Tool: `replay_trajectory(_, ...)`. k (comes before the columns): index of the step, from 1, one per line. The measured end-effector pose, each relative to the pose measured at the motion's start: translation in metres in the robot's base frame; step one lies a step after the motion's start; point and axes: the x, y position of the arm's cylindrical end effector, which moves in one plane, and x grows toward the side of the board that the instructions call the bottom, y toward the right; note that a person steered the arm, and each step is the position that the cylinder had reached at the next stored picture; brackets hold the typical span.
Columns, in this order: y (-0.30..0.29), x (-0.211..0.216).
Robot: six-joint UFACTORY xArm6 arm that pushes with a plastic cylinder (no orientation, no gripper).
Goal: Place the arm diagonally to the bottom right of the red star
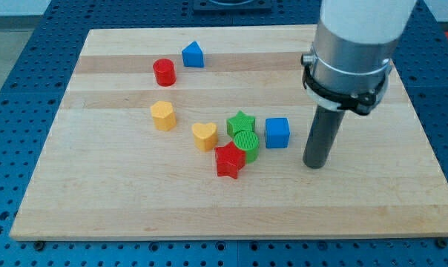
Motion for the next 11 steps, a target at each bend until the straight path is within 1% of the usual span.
replay_trajectory(7, 0.0, 0.093)
replay_trajectory(8, -0.012, 0.093)
replay_trajectory(9, -0.04, 0.08)
replay_trajectory(10, -0.053, 0.06)
replay_trajectory(11, -0.053, 0.045)
